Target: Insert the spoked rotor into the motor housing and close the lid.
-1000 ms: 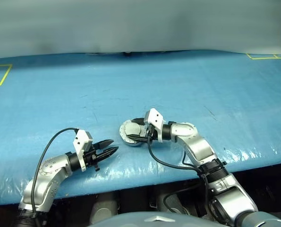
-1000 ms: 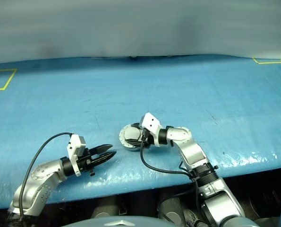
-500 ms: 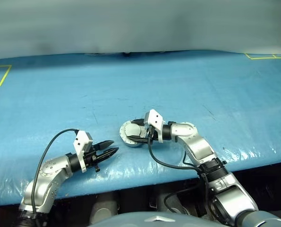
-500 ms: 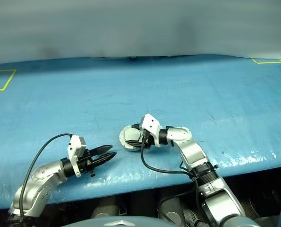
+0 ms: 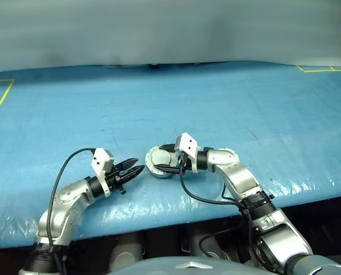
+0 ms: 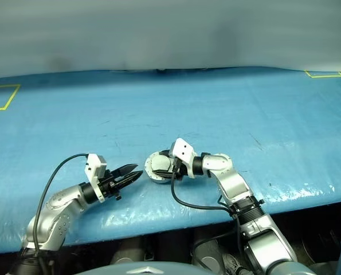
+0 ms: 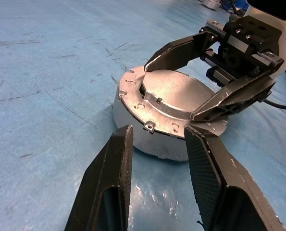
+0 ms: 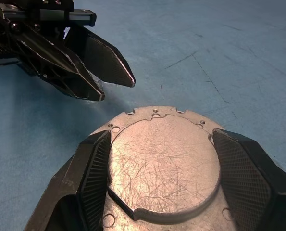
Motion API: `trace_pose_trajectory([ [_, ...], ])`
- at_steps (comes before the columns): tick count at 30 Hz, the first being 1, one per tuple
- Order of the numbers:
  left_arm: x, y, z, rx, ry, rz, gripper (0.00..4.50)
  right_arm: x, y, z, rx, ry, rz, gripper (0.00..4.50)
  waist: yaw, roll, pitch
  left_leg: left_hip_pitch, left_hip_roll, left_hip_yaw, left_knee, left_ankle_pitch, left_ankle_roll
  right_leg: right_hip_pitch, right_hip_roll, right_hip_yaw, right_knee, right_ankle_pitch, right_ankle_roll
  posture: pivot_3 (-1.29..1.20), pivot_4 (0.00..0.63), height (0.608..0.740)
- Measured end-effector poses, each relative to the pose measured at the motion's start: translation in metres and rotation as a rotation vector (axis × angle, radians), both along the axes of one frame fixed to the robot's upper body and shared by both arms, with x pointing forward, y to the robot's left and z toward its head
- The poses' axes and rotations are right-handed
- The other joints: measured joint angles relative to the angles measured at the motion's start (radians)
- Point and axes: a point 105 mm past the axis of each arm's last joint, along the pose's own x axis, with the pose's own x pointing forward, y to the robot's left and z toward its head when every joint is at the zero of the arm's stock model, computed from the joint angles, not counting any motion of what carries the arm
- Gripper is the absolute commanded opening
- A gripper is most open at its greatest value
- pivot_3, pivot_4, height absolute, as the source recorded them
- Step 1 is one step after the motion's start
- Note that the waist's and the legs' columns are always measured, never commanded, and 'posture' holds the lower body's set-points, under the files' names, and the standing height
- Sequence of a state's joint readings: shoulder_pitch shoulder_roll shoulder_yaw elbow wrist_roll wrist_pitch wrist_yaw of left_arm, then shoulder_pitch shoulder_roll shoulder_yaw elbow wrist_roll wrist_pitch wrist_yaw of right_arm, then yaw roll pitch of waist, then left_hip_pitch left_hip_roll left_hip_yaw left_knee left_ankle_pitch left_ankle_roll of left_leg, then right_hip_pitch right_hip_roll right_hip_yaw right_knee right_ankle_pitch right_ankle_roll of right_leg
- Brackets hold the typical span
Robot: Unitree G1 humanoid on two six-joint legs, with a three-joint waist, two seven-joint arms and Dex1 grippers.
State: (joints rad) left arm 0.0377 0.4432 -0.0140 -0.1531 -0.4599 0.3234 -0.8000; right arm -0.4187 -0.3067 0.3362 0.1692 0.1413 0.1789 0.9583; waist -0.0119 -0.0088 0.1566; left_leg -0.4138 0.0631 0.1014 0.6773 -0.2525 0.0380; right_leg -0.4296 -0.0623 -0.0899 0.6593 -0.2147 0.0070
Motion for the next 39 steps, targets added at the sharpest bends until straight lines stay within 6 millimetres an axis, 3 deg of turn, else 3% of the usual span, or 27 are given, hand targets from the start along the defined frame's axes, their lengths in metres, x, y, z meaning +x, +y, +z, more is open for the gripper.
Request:
trace_pose_trajectory([
  [9,0.014,-0.014,-0.004,0.056,0.002,-0.039,1.8,-0.001,0.0,-0.001,0.001,-0.003,-0.012,2.98,0.001,0.0,0.0,0.0,0.0,0.0,0.0,0.0,0.0,0.0,0.0,0.0,0.0,0.0,0.0,0.0,0.15,0.74],
  [21,0.013,-0.014,-0.008,0.09,0.008,-0.047,1.8,-0.001,0.001,-0.001,0.012,-0.002,-0.03,2.98,0.001,0.0,-0.001,0.001,0.0,-0.001,0.001,0.0,0.0,0.001,0.0,0.0,0.0,0.0,0.0,0.0,0.15,0.74],
  [24,0.013,-0.013,-0.008,0.093,0.007,-0.04,1.21,-0.001,0.002,-0.001,0.014,-0.002,-0.032,2.98,0.001,0.0,-0.001,0.001,0.0,-0.001,0.001,0.0,0.0,0.001,0.0,0.0,0.0,0.0,0.0,0.0,0.15,0.74],
  [27,0.014,-0.01,-0.008,0.103,0.004,-0.03,0.27,0.0,0.001,-0.001,0.015,-0.002,-0.037,2.98,0.001,0.0,-0.001,0.002,0.0,-0.001,0.001,0.0,0.0,0.001,0.0,0.0,0.0,0.0,0.0,0.0,0.15,0.74],
  [39,0.016,-0.009,-0.007,0.115,-0.008,-0.022,0.27,0.001,0.0,-0.002,0.035,0.02,-0.06,2.98,0.001,0.001,-0.002,0.003,0.0,-0.001,0.001,0.0,0.0,0.0,-0.001,0.0,0.0,0.0,0.0,0.0,0.15,0.74],
])
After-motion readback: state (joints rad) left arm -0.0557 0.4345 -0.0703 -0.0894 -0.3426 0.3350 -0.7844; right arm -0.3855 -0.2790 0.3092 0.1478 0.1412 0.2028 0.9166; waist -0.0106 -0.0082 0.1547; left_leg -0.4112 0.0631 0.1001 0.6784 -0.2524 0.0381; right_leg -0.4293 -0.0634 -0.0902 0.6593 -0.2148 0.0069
